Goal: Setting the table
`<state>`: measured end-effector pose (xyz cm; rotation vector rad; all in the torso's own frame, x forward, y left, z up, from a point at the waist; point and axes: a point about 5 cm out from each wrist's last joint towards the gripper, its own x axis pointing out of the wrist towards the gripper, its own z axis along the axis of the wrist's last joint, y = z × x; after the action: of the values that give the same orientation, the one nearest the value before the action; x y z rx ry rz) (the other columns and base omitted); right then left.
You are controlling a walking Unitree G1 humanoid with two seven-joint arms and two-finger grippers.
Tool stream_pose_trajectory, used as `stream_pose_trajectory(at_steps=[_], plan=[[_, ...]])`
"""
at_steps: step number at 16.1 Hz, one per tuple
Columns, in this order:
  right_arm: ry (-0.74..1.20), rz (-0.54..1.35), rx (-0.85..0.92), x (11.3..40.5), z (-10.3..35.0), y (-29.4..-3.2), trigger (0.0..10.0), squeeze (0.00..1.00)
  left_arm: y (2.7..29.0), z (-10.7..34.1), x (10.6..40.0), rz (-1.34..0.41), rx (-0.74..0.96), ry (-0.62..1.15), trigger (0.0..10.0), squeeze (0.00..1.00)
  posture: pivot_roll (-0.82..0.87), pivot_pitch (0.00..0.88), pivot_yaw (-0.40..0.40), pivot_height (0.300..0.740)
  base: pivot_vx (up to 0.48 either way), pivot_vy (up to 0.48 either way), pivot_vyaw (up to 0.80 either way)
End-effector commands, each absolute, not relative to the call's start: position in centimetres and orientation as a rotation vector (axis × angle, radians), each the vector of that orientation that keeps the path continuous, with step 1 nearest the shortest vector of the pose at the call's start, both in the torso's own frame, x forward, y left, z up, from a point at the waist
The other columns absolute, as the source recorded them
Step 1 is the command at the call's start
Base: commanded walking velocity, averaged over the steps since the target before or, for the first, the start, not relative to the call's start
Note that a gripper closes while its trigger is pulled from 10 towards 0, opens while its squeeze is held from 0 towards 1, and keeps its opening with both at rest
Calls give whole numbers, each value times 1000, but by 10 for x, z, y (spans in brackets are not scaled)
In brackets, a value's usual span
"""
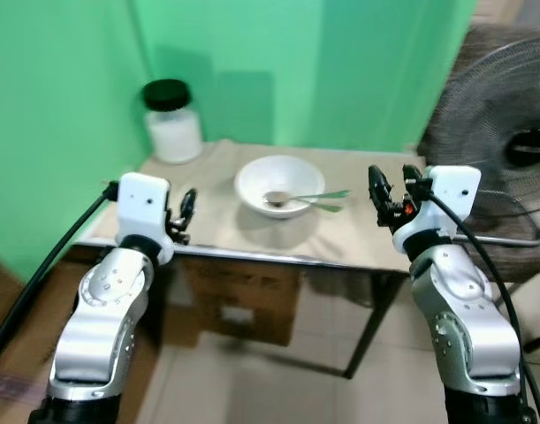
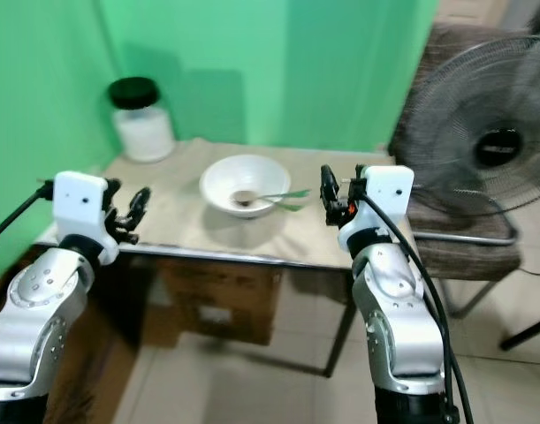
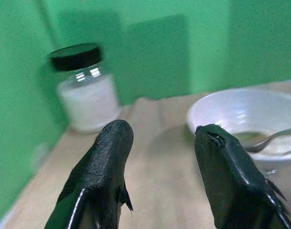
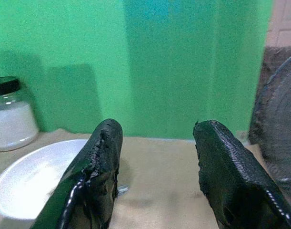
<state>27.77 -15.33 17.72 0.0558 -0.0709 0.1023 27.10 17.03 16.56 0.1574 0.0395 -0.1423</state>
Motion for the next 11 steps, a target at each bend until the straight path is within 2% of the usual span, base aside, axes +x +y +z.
stream_pose_trajectory(at_steps=[1,7,9,11], plan=[[-75,97,55,282,178,-156,10000,0,170,165,271,-130,164,45,10000,0,110,0,14,740,349,0,0],[-88,138,69,283,184,-152,10000,0,169,172,270,-167,184,29,10000,0,116,0,14,740,347,0,0],[-67,171,61,282,179,-145,10000,0,178,166,271,-125,193,49,10000,0,110,0,19,740,343,0,0],[-55,176,104,278,177,-144,10000,0,172,171,271,-165,194,39,10000,0,120,0,26,740,324,0,0]])
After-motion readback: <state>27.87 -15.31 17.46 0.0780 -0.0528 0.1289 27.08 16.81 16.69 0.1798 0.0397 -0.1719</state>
